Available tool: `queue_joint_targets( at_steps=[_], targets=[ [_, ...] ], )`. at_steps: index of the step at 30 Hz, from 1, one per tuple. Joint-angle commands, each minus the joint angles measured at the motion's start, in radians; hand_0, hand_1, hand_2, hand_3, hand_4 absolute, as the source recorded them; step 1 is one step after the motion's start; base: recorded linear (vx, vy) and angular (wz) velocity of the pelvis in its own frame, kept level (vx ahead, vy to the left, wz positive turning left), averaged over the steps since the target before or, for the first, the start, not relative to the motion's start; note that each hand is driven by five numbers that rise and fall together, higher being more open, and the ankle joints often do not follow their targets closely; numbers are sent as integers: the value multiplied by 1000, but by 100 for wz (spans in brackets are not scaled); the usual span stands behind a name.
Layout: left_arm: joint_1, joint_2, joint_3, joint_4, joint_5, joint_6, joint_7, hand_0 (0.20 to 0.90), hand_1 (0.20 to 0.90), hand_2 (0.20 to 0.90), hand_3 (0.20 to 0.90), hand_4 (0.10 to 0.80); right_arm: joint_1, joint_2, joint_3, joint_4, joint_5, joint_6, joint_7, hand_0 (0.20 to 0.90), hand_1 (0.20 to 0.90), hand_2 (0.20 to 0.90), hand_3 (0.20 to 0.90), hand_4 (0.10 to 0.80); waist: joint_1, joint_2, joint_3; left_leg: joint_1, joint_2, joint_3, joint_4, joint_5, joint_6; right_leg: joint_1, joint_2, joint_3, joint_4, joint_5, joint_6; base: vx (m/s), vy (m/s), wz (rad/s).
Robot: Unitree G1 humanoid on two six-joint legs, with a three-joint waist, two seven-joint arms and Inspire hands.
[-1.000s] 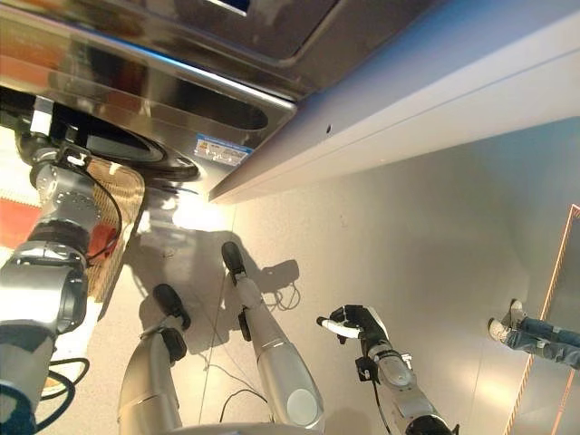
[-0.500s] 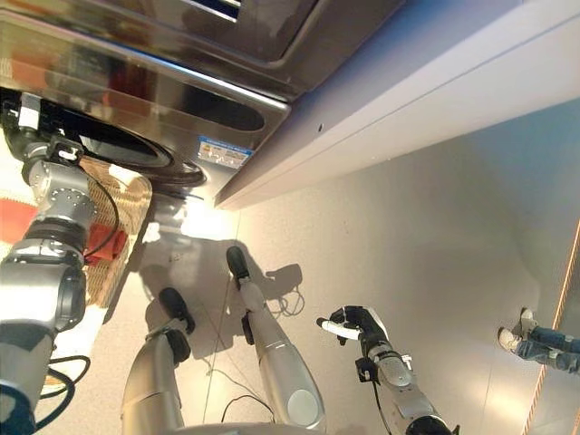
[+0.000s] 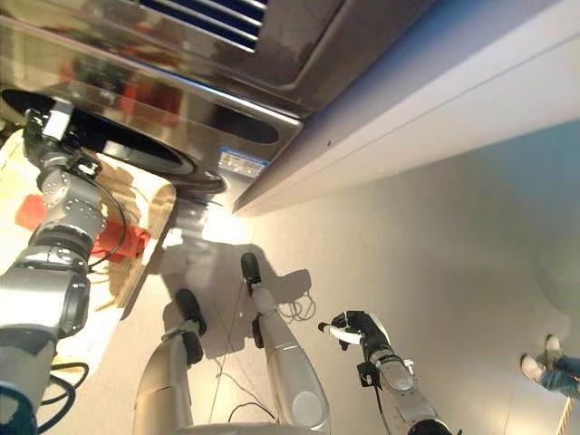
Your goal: Pick up the clothes and place them into the washing machine
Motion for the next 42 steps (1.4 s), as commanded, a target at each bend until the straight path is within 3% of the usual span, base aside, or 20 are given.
queue_joint_targets(
  at_steps=[1, 3, 7, 11, 14, 15, 16, 21, 24, 29, 36, 42],
  targets=[
    [60, 39, -28, -50, 171, -41, 18, 900, 900, 900, 900, 800, 34, -131, -50, 3, 8, -22, -16, 900, 900, 900, 900, 800, 5, 26, -1, 48, -2, -109, -146, 80, -109, 97, 34, -73, 3, -40, 0, -25, -52, 21],
    [87, 42, -39, -74, 225, -41, 37, 900, 900, 900, 900, 800, 35, -131, -53, -2, 9, -27, -16, 900, 900, 900, 900, 800, 15, 29, 7, 56, -4, -115, -157, 91, -111, 103, 32, -84, 4, -44, -1, -29, -58, 33],
    [246, 42, -96, -187, 545, -15, 144, 900, 900, 900, 900, 800, 35, -132, -70, -2, 6, -51, -29, 900, 900, 900, 900, 800, 61, 45, 45, 95, -21, -148, -211, 143, -119, 137, 17, -130, 5, -55, -6, -37, -72, 31],
    [326, 56, -105, -218, 712, 14, 202, 900, 900, 900, 900, 800, 48, -134, -81, -10, 4, -67, -33, 900, 900, 900, 900, 800, 77, 52, 54, 113, -25, -162, -225, 158, -121, 155, 12, -152, 12, -65, -7, -14, -23, 32],
    [405, 96, -131, -258, 895, 43, 243, 900, 900, 900, 900, 800, 65, -142, -93, -9, -7, -84, -34, 900, 900, 900, 900, 800, 96, 63, 60, 126, -26, -178, -233, 172, -123, 170, 9, -168, 24, -76, -11, -50, 2, 10],
    [432, 126, -141, -275, 988, 68, 274, 900, 900, 900, 900, 800, 70, -148, -101, -5, -11, -91, -33, 900, 900, 900, 900, 800, 102, 64, 67, 118, -32, -177, -239, 215, -120, 163, 0, -186, 31, -59, -18, -116, -5, 10],
    [450, 152, -154, -301, 1062, 90, 300, 900, 900, 900, 900, 800, 74, -151, -104, -1, -13, -93, -34, 900, 900, 900, 900, 800, 108, 69, 68, 120, -33, -184, -243, 220, -121, 168, -2, -192, 32, -62, -19, -113, -2, 16],
    [491, 245, -211, -315, 1287, 162, 349, 900, 900, 900, 900, 800, 99, -168, -109, 6, -28, -106, -29, 900, 900, 900, 900, 800, 125, 92, 64, 124, -36, -198, -251, 235, -121, 176, -7, -213, 42, -76, -20, -3, 22, 22],
    [495, 292, -238, -334, 1390, 204, 365, 900, 900, 900, 900, 800, 104, -175, -108, 11, -32, -109, -27, 900, 900, 900, 900, 800, 132, 98, 63, 126, -37, -203, -252, 238, -121, 177, -7, -217, 46, -78, -21, 0, 0, 0],
    [451, 384, -353, -352, 1655, 310, 376, 900, 900, 900, 900, 800, 113, -181, -98, 21, -34, -116, -24, 900, 900, 900, 900, 800, 139, 112, 55, 122, -39, -206, -251, 238, -120, 178, -7, -216, 52, -84, -21, -3, 7, 0],
    [400, 435, -404, -414, 1796, 357, 367, 900, 900, 900, 900, 800, 109, -175, -80, 27, -27, -115, -19, 900, 900, 900, 900, 800, 135, 119, 46, 117, -37, -200, -247, 232, -118, 169, -5, -202, 54, -82, -22, -3, 14, -1],
    [265, 458, -526, -399, 1851, 353, 351, 900, 900, 900, 900, 800, 102, -191, -62, 11, -20, -111, -8, 900, 900, 900, 900, 800, 122, 120, 40, 111, -32, -191, -246, 228, -115, 158, -4, -185, 55, -77, -21, -13, 32, -7]
  ],
)
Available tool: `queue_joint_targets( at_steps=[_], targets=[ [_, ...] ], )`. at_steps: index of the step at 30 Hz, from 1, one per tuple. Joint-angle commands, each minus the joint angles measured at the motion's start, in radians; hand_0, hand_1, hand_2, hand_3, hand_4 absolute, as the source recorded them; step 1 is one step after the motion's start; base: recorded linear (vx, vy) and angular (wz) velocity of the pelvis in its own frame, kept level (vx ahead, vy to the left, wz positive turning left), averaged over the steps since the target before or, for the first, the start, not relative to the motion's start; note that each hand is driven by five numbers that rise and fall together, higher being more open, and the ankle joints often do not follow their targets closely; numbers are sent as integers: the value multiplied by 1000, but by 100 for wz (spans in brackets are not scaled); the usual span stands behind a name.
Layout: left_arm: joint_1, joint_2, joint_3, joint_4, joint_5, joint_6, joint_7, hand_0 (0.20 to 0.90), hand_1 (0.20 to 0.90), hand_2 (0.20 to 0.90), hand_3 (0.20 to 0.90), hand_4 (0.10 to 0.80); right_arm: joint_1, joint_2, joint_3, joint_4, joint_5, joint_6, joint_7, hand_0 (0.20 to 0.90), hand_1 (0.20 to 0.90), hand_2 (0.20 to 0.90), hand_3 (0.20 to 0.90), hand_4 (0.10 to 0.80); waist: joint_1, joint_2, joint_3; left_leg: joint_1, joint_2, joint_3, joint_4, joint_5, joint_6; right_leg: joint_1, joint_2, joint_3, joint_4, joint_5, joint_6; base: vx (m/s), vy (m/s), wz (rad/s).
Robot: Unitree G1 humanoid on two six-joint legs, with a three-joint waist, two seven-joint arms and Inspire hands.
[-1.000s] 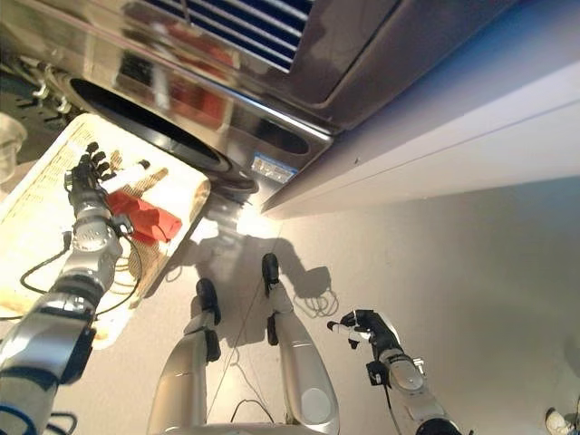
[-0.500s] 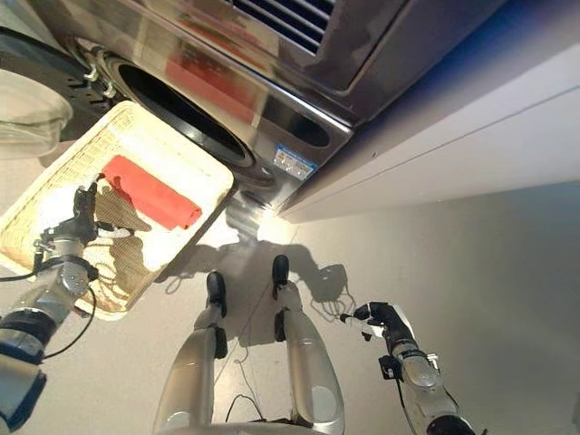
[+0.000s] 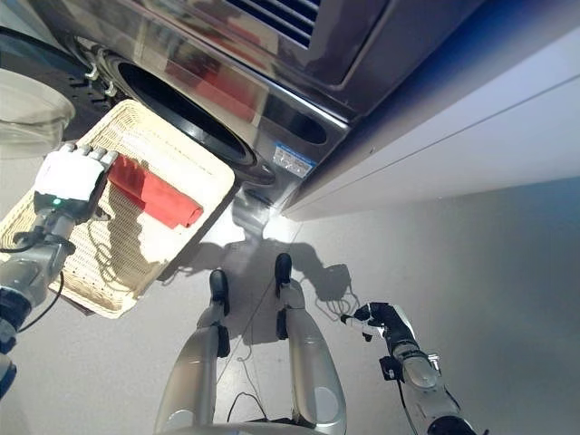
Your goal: Pick up the clothes and place them into the washing machine
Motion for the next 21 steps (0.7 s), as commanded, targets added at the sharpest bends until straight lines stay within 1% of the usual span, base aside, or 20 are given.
queue_joint_targets(
  at_steps=[1, 3, 5, 6, 7, 9, 11, 12, 15, 17, 19, 20, 21],
  targets=[
    [-71, 88, -11, -36, 43, 30, 40, 900, 900, 900, 900, 800, 120, -115, 1, -42, 2, -24, 6, 900, 900, 900, 900, 800, -23, 32, -115, -120, -2, -29, 38, 33, -37, 24, 14, -11, -17, 1, 55, -13, 24, -4],
    [-87, 90, -31, -37, 49, 27, 37, 900, 900, 900, 900, 800, 118, -116, 2, -41, 1, -24, 7, 900, 900, 900, 900, 800, -24, 33, -116, -122, -1, -28, 39, 32, -36, 21, 14, -10, -16, 2, 55, -10, 23, -3],
    [-130, 89, -82, -20, 62, 18, 29, 900, 900, 900, 900, 800, 111, -123, 8, -37, 4, -22, 9, 900, 900, 900, 900, 800, -32, 36, -119, -127, -2, -23, 44, 29, -35, 14, 15, -2, -14, 4, 55, -11, 32, -6],
    [-133, 88, -85, -18, 61, 17, 30, 900, 900, 900, 900, 800, 111, -122, 7, -37, 4, -22, 9, 900, 900, 900, 900, 800, -31, 36, -118, -127, -2, -23, 44, 28, -35, 14, 15, -2, -14, 4, 55, -4, 30, -7],
    [-159, 85, -115, -20, 62, 9, 15, 900, 900, 900, 900, 800, 112, -130, 5, -48, 5, -21, 8, 900, 900, 900, 900, 800, -36, 37, -120, -130, -2, -19, 47, 25, -34, 10, 15, 2, -12, 4, 55, -3, 28, -7],
    [-178, 78, -147, -17, 60, -7, 5, 900, 900, 900, 900, 800, 114, -136, 3, -51, 7, -21, 9, 900, 900, 900, 900, 800, -42, 37, -120, -135, -2, -12, 54, 20, -32, 4, 15, 7, -7, 4, 55, -4, 35, -7],
    [-186, 75, -158, -12, 55, -15, 1, 900, 900, 900, 900, 800, 115, -137, 1, -52, 8, -21, 10, 900, 900, 900, 900, 800, -42, 36, -120, -139, -2, -9, 58, 17, -31, 0, 16, 9, -5, 4, 55, -3, 25, -10],
    [-199, 70, -178, -6, 55, -20, -1, 900, 900, 900, 900, 800, 113, -145, 0, -53, 8, -21, 10, 900, 900, 900, 900, 800, -47, 36, -118, -142, -2, -5, 64, 12, -30, -6, 16, 15, 0, 5, 55, -2, 29, -13],
    [-210, 59, -204, 5, 49, -32, -11, 900, 900, 900, 900, 800, 114, -153, -7, -58, 9, -21, 10, 900, 900, 900, 900, 800, -51, 36, -115, -151, -5, 2, 77, 4, -28, -14, 17, 21, 8, 2, 54, -2, 22, -5],
    [-218, 48, -226, 9, 29, -53, -27, 900, 900, 900, 900, 800, 113, -158, -10, -61, 15, -21, 14, 900, 900, 900, 900, 800, -56, 34, -111, -160, -5, 6, 87, 0, -26, -23, 17, 26, 15, 2, 54, -3, 33, 0],
    [-224, 62, -252, -19, 24, -79, -56, 900, 900, 900, 900, 800, 117, -166, -17, -62, 20, -19, 17, 900, 900, 900, 900, 800, -59, 34, -104, -172, -5, 10, 101, -5, -24, -31, 15, 28, 22, 2, 55, 0, 15, -3],
    [-221, 59, -258, -8, 15, -94, -59, 900, 900, 900, 900, 800, 117, -168, -19, -53, 20, -20, 17, 900, 900, 900, 900, 800, -59, 34, -101, -179, -4, 12, 114, -11, -23, -37, 15, 30, 29, 2, 54, 103, 34, -7],
    [-227, 58, -268, 2, 14, -91, -60, 900, 900, 900, 900, 800, 117, -173, -20, -58, 19, -20, 20, 900, 900, 900, 900, 800, -60, 39, -105, -171, -2, 5, 118, -45, -27, -31, 21, 39, 33, -22, 60, 102, 37, -12]
  ],
)
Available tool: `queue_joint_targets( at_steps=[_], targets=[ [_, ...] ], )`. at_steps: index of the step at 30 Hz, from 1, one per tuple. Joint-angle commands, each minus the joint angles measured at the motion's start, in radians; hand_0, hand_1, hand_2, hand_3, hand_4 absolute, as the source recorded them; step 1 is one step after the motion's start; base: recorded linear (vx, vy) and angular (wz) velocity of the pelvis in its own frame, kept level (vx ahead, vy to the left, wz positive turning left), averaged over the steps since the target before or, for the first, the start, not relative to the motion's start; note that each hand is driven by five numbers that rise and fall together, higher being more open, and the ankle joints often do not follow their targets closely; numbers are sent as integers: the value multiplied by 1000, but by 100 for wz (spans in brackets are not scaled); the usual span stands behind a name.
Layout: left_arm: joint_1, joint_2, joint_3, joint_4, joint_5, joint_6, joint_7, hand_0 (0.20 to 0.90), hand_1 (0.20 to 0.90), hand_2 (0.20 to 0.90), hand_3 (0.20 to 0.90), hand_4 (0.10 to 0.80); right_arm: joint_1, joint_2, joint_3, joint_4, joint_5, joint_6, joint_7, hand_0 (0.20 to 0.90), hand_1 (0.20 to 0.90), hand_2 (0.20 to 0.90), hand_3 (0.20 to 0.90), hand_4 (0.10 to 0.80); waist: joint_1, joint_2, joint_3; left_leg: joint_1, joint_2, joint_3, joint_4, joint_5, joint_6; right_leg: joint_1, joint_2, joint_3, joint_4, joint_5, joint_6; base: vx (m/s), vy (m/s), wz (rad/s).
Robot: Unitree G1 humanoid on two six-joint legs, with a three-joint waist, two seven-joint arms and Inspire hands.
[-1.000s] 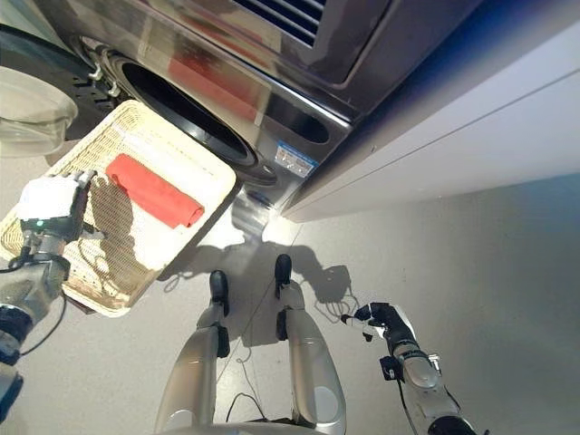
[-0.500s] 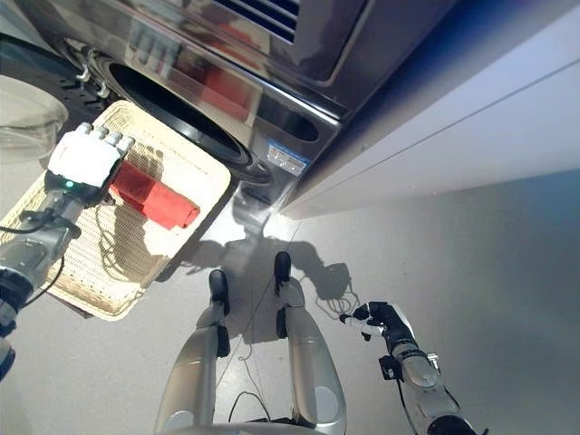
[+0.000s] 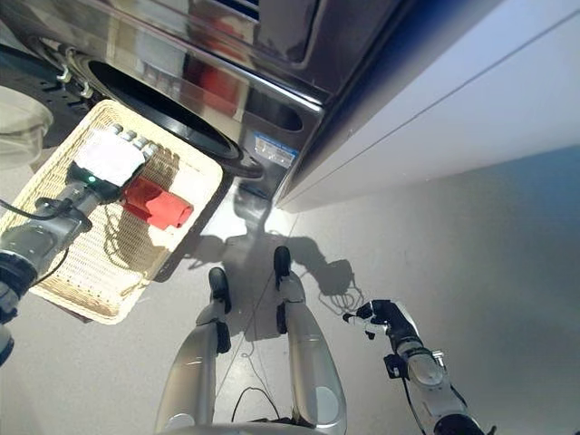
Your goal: Pick up the clothes and place them into the washing machine
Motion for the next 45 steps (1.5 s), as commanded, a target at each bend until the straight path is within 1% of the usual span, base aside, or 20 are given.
queue_joint_targets(
  at_steps=[1, 5, 7, 11, 18, 23, 24, 26, 30, 34, 36, 37, 39, 43, 45],
  targets=[
    [-32, 24, 45, 8, -49, -14, 11, 900, 900, 900, 900, 800, 118, -123, -25, -32, 20, -20, 2, 900, 900, 900, 900, 800, -31, 30, -88, -115, 1, -44, 57, -9, -41, 37, 15, -18, -9, -16, 49, 98, 33, -11],
    [-40, 14, 18, 24, -76, -35, -4, 900, 900, 900, 900, 800, 119, -134, -29, -32, 24, -20, 6, 900, 900, 900, 900, 800, -38, 28, -81, -138, 2, -36, 84, -23, -37, 17, 13, -14, 6, -17, 48, -6, 27, -6],
    [-45, 17, 3, 11, -92, -55, -18, 900, 900, 900, 900, 800, 118, -136, -31, -30, 25, -20, 5, 900, 900, 900, 900, 800, -41, 27, -78, -147, 2, -34, 93, -28, -36, 7, 13, -11, 11, -17, 48, -3, 21, -1],
    [-54, 17, -23, 32, -111, -71, -34, 900, 900, 900, 900, 800, 111, -146, -30, -35, 28, -19, 9, 900, 900, 900, 900, 800, -48, 20, -71, -170, 3, -29, 116, -39, -32, -17, 12, -4, 25, -14, 50, -11, 46, -3],
    [-58, 15, -38, 27, -157, -100, -77, 900, 900, 900, 900, 800, 104, -148, -32, -46, 41, -14, 11, 900, 900, 900, 900, 800, -57, 13, -58, -213, 2, -19, 166, -60, -24, -59, 12, 8, 55, -13, 49, -13, 42, -5],
    [-52, -2, -30, 57, -219, -115, -124, 900, 900, 900, 900, 800, 97, -151, -32, -46, 44, -8, 17, 900, 900, 900, 900, 800, -63, 5, -48, -235, 2, -14, 186, -68, -20, -75, 9, 12, 59, -9, 52, -13, 36, -4],
    [-49, -3, -29, 55, -240, -121, -151, 900, 900, 900, 900, 800, 96, -154, -36, -52, 45, -4, 18, 900, 900, 900, 900, 800, -65, 4, -46, -238, 1, -14, 186, -69, -19, -79, 8, 13, 59, -9, 52, -4, 28, -3],
    [-54, 0, -24, 70, -251, -124, -156, 900, 900, 900, 900, 800, 96, -157, -39, -59, 46, 0, 22, 900, 900, 900, 900, 800, -69, 2, -43, -245, 1, -13, 193, -71, -19, -87, 6, 12, 61, -6, 53, -6, 32, -3],
    [-51, -14, -18, 114, -268, -121, -159, 900, 900, 900, 900, 800, 86, -152, -33, -62, 44, 1, 23, 900, 900, 900, 900, 800, -75, -6, -41, -253, 3, -7, 196, -76, -17, -96, 8, 18, 57, -2, 55, 1, 28, -5],
    [-46, -27, -2, 138, -281, -105, -173, 900, 900, 900, 900, 800, 77, -151, -35, -69, 44, 6, 21, 900, 900, 900, 900, 800, -77, -13, -35, -262, 4, -5, 198, -77, -14, -97, 8, 23, 41, 9, 58, 0, 0, 0],
    [-45, -42, 21, 166, -297, -93, -171, 524, 524, 524, 524, 531, 73, -147, -38, -77, 44, 9, 20, 900, 900, 900, 900, 800, -80, -20, -31, -261, 3, -5, 192, -74, -15, -96, 8, 23, 33, 14, 60, 0, 0, 0],
    [-42, -48, 31, 184, -303, -89, -167, 200, 200, 200, 200, 300, 71, -143, -39, -77, 45, 9, 21, 900, 900, 900, 900, 800, -82, -23, -29, -263, 3, -4, 194, -74, -15, -97, 8, 25, 30, 16, 60, 0, 0, 0],
    [-44, -54, 36, 190, -308, -84, -169, 200, 200, 200, 200, 300, 70, -144, -40, -83, 45, 10, 18, 900, 900, 900, 900, 800, -83, -24, -28, -263, 3, -4, 194, -74, -14, -96, 8, 27, 25, 18, 60, 0, 0, 0],
    [-38, -72, 80, 224, -334, -70, -160, 200, 200, 200, 200, 300, 65, -135, -44, -93, 35, 15, 15, 900, 900, 900, 900, 800, -85, -28, -29, -261, -1, 0, 183, -73, -13, -93, 9, 32, 7, 28, 62, 14, 14, -5],
    [-39, -75, 90, 216, -338, -65, -161, 200, 200, 200, 200, 300, 66, -134, -49, -93, 32, 16, 13, 900, 900, 900, 900, 800, -84, -26, -31, -258, -2, 1, 177, -72, -14, -93, 8, 32, 0, 32, 63, 11, 5, -2]
  ],
)
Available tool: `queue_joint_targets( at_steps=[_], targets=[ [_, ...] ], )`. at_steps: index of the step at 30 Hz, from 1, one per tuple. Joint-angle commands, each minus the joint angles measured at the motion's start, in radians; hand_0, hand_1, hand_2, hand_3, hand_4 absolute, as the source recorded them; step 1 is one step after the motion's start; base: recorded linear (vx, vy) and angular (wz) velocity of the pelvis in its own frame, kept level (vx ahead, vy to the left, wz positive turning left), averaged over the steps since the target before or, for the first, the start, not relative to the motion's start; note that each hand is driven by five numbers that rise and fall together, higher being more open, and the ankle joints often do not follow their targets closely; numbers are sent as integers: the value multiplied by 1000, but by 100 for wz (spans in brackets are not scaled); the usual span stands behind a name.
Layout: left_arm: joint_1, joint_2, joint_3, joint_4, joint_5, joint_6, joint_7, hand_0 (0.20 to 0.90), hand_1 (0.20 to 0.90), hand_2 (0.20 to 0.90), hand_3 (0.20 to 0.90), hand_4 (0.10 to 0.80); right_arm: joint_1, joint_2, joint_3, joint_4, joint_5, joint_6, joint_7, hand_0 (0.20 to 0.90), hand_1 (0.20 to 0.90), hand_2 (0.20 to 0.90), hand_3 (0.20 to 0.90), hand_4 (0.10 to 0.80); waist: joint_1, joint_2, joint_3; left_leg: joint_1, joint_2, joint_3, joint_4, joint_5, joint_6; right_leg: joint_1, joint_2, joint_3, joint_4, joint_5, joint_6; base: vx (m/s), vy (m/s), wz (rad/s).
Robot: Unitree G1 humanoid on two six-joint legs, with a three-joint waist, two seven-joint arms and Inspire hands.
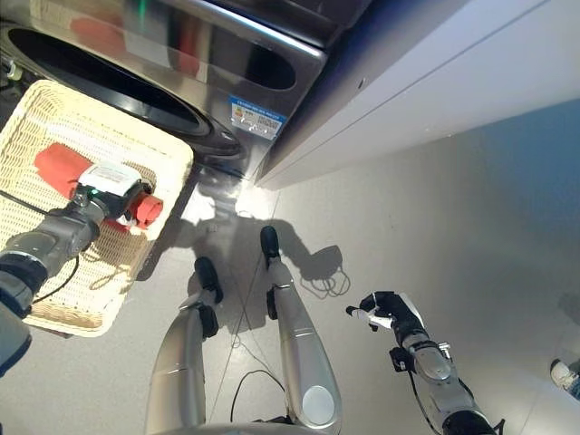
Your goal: Pick up the clothes and place them into the washing machine
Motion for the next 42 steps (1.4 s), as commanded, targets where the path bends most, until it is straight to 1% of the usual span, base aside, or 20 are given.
queue_joint_targets(
  at_steps=[1, 13, 17, 18, 19, 20, 23, 24, 25, 26, 27, 28, 29, 30, 31, 32, 34, 37, 38, 42],
  targets=[
    [-12, 16, 82, 12, -23, 26, 33, 200, 200, 200, 200, 300, 61, -101, -41, -31, 8, 2, -12, 900, 900, 900, 900, 800, 14, 5, -27, -29, -4, -59, -77, 50, -82, 62, 13, -43, -37, -1, 11, 0, 0, 0],
    [-2, 2, 135, 40, -8, 66, 64, 200, 200, 200, 200, 300, 71, -88, -48, -43, -7, 5, -17, 900, 900, 900, 900, 800, 21, 7, -47, 7, -9, -62, -117, 62, -85, 97, 8, -44, -68, 8, 16, 0, 0, 0],
    [23, -14, 191, 52, -52, 77, 70, 200, 200, 200, 200, 300, 74, -81, -51, -40, -12, 7, -16, 900, 900, 900, 900, 800, 24, 8, -53, 22, -9, -62, -127, 64, -86, 107, 8, -43, -73, 8, 15, 22, -3, -4],
    [32, -20, 220, 54, -83, 75, 78, 200, 200, 200, 200, 300, 74, -76, -54, -38, -12, 8, -17, 900, 900, 900, 900, 800, 24, 9, -56, 26, -10, -63, -129, 64, -86, 110, 7, -43, -73, 7, 15, 27, -19, -5],
    [55, -33, 285, 62, -161, 69, 87, 200, 200, 200, 200, 300, 79, -70, -55, -46, -14, 10, -16, 900, 900, 900, 900, 800, 27, 8, -62, 33, -11, -62, -132, 65, -87, 117, 7, -45, -76, 6, 14, 27, -19, -4],
    [57, -33, 287, 61, -161, 69, 87, 200, 200, 200, 200, 300, 79, -71, -55, -47, -14, 10, -16, 900, 900, 900, 900, 800, 26, 8, -62, 33, -11, -62, -132, 65, -87, 118, 7, -45, -76, 6, 14, 0, 0, 0],
    [112, -76, 481, 64, -421, 33, 96, 200, 200, 200, 200, 300, 95, -58, -65, -61, -16, 17, -10, 900, 900, 900, 900, 800, 30, 5, -72, 50, -10, -61, -141, 66, -89, 132, 8, -46, -81, 5, 11, 11, -9, 0],
    [129, -104, 560, 68, -551, 14, 85, 200, 200, 200, 200, 300, 98, -48, -69, -58, -20, 22, -11, 900, 900, 900, 900, 800, 33, 4, -75, 55, -11, -60, -143, 67, -90, 137, 8, -47, -82, 4, 10, 50, -33, 0],
    [154, -134, 661, 68, -743, -25, 72, 200, 200, 200, 200, 300, 98, -41, -78, -49, -23, 32, -13, 900, 900, 900, 900, 800, 34, 5, -80, 68, -12, -62, -151, 66, -91, 147, 10, -49, -85, 1, 9, 41, -25, -1],
    [157, -133, 663, 66, -744, -25, 71, 200, 200, 200, 200, 300, 97, -42, -77, -49, -23, 32, -13, 900, 900, 900, 900, 800, 33, 6, -80, 69, -12, -62, -151, 66, -91, 148, 10, -49, -85, 1, 9, 45, -24, -2],
    [174, -163, 727, 62, -882, -49, 70, 200, 200, 200, 200, 300, 95, -34, -79, -35, -24, 36, -17, 900, 900, 900, 900, 800, 37, 7, -82, 76, -12, -64, -153, 65, -93, 155, 11, -49, -87, -1, 9, 47, -22, -2],
    [191, -215, 824, 23, -1145, -117, 42, 200, 200, 200, 200, 300, 90, -26, -88, -24, -24, 43, -27, 900, 900, 900, 900, 800, 44, 9, -83, 88, -14, -67, -162, 63, -94, 164, 11, -51, -90, -4, 8, 66, -33, -1],
    [208, -242, 866, -1, -1265, -147, 8, 200, 200, 200, 200, 300, 89, -20, -91, -22, -23, 47, -32, 900, 900, 900, 900, 800, 46, 10, -85, 97, -14, -70, -167, 62, -95, 172, 12, -51, -94, -6, 8, 49, -24, 0],
    [212, -242, 868, -1, -1269, -148, 4, 200, 200, 200, 200, 300, 90, -22, -90, -22, -23, 47, -33, 900, 900, 900, 900, 800, 44, 11, -84, 99, -14, -70, -168, 62, -95, 174, 12, -52, -94, -6, 8, 47, -35, 0],
    [229, -314, 948, -63, -1460, -205, -11, 200, 200, 200, 200, 300, 88, -12, -93, -7, -28, 50, -48, 900, 900, 900, 900, 800, 50, 8, -88, 108, -15, -75, -174, 59, -97, 186, 12, -54, -99, -10, 8, 0, 0, 0],
    [233, -315, 950, -65, -1462, -206, -12, 200, 200, 200, 200, 300, 88, -14, -92, -6, -28, 50, -49, 900, 900, 900, 900, 800, 49, 9, -87, 110, -15, -75, -175, 59, -97, 188, 12, -55, -99, -10, 7, 38, -36, 5],
    [242, -380, 995, -127, -1593, -249, -31, 200, 200, 200, 200, 300, 87, -3, -97, 10, -29, 55, -61, 900, 900, 900, 900, 800, 52, 7, -93, 124, -16, -76, -180, 55, -98, 198, 14, -57, -101, -14, 6, 26, -22, 11],
    [252, -417, 1016, -163, -1639, -272, -34, 200, 200, 200, 200, 300, 86, 4, -96, 20, -32, 58, -71, 900, 900, 900, 900, 800, 52, 6, -98, 135, -16, -79, -184, 53, -99, 210, 14, -59, -106, -16, 6, 33, -30, 5],
    [256, -460, 1053, -198, -1702, -314, -34, 200, 200, 200, 200, 300, 93, 12, -95, 17, -37, 59, -80, 900, 900, 900, 900, 800, 52, 1, -109, 145, -15, -80, -188, 50, -100, 221, 16, -59, -109, -19, 6, 49, -30, 0],
    [240, -483, 1107, -217, -1768, -369, -41, 200, 200, 200, 200, 300, 112, 19, -91, 14, -48, 62, -88, 900, 900, 900, 900, 800, 48, -8, -131, 169, -11, -81, -193, 43, -101, 243, 19, -57, -115, -20, 7, 56, -26, -1]
  ],
)
